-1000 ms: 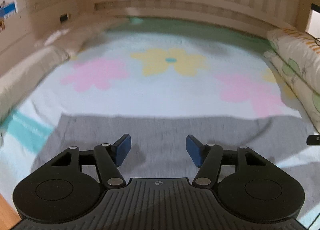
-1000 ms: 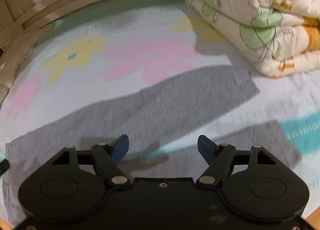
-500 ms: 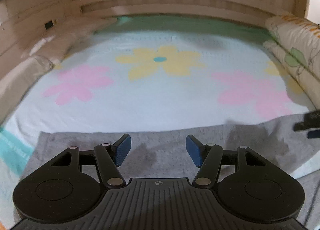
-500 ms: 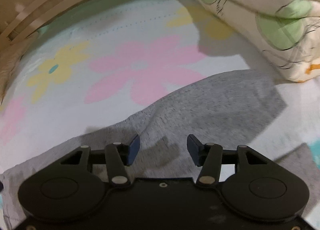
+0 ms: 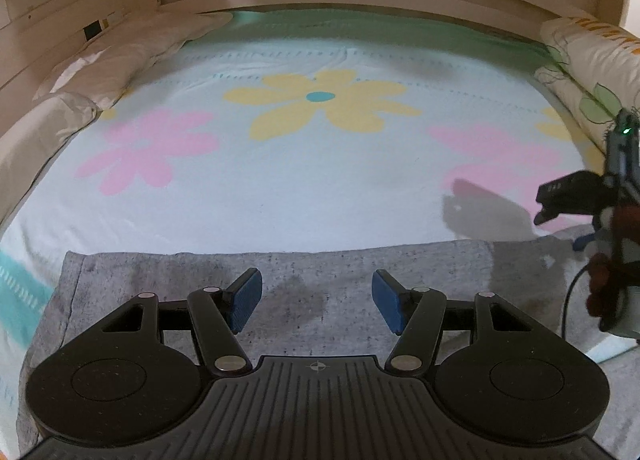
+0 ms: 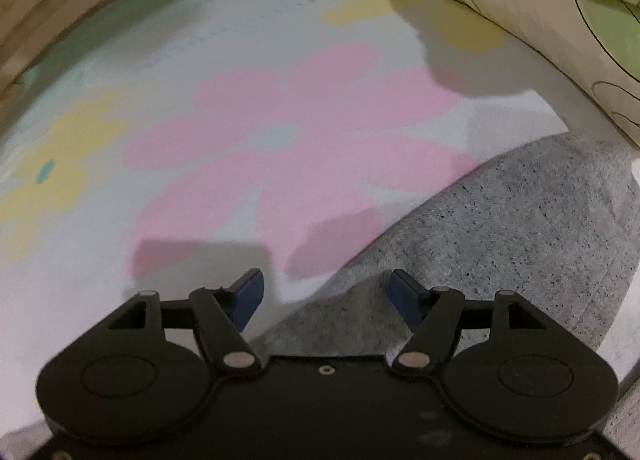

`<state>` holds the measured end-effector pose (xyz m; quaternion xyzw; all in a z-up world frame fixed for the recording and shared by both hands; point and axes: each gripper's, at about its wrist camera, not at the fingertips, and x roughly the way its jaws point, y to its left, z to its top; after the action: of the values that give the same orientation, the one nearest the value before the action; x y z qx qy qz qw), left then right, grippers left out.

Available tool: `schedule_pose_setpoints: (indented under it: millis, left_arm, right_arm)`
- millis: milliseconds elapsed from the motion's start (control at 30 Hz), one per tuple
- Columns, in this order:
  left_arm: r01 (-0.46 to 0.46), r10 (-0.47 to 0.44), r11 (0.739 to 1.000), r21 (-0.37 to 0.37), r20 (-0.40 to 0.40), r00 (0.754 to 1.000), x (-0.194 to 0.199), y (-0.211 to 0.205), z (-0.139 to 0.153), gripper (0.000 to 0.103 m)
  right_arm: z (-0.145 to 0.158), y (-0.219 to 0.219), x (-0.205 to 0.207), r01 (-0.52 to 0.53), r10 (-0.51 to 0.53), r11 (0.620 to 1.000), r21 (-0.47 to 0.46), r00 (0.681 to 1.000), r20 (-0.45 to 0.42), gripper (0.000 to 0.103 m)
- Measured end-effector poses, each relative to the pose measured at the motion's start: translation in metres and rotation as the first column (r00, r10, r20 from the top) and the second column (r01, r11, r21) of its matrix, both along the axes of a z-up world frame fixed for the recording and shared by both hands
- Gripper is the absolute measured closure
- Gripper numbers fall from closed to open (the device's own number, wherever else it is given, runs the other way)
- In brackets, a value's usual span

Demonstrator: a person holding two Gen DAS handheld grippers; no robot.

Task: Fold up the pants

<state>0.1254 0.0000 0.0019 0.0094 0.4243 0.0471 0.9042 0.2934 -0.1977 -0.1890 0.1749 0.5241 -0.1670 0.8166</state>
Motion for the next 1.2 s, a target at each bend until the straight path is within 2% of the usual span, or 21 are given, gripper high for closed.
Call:
schedule_pose_setpoints:
  millis: [33,100,133,167,233,367,533,633,800,1000,1200]
  left_arm:
    - [0.0,0.0,1.0,0.0,0.001,1.0,0.0,0.0,0.0,0.043]
    - [-0.002,0.002,1.0,-0.002,0.001,1.0,-0.001,0.0,0.001,0.043]
    - [-0.002,0.002,1.0,-0.004,0.001,1.0,-0.001,0.0,0.001,0.043]
    - [-0.002,0.002,1.0,-0.005,0.0,1.0,-0.001,-0.001,0.001,0.043]
    - [-0.001,0.001,1.0,-0.008,-0.003,1.0,-0.001,-0.002,0.002,0.043]
    - [-0.007,0.007,1.0,-0.024,-0.004,1.0,0.0,0.0,0.001,0.043]
    - [-0.014,0.013,0.998,-0.059,-0.017,1.0,0.003,0.0,-0.003,0.043]
    - [-0.016,0.011,0.995,-0.103,-0.046,0.999,0.01,-0.001,-0.01,0.043]
    - [-0.031,0.006,0.981,-0.19,-0.13,0.991,0.034,0.002,-0.025,0.043]
    - [-0.123,0.059,0.941,-0.314,-0.207,0.977,0.06,0.011,-0.041,0.043]
    - [-0.17,0.087,0.933,-0.316,-0.262,0.961,0.069,0.008,-0.059,0.043]
  right_arm:
    - [-0.004,-0.001,0.003,0.013,-0.013,1.0,-0.016,1.0,-0.019,0.033]
    - [-0.006,0.0,0.002,0.019,-0.021,0.998,-0.063,0.999,-0.033,0.053]
    - [-0.004,0.0,0.001,0.001,-0.003,0.996,-0.089,1.0,-0.028,0.078]
    - [-0.003,0.0,-0.001,-0.028,0.027,0.996,-0.083,0.999,-0.022,0.089]
    - [0.005,-0.01,-0.01,-0.044,0.044,0.998,-0.041,0.999,0.002,0.099]
    - [0.027,-0.036,-0.04,-0.042,0.038,0.997,0.057,0.997,0.066,0.1]
    - [0.047,-0.049,-0.093,-0.095,0.085,0.99,0.104,0.992,0.095,0.1]
    - [0.044,-0.05,-0.117,-0.124,0.114,0.985,0.116,0.99,0.086,0.1]
    - [0.021,-0.05,-0.125,-0.148,0.141,0.983,0.109,0.988,0.067,0.1]
    - [0.017,-0.047,-0.136,-0.145,0.136,0.981,0.131,0.988,0.075,0.1]
    - [0.01,-0.049,-0.141,-0.146,0.137,0.977,0.154,0.988,0.064,0.1]
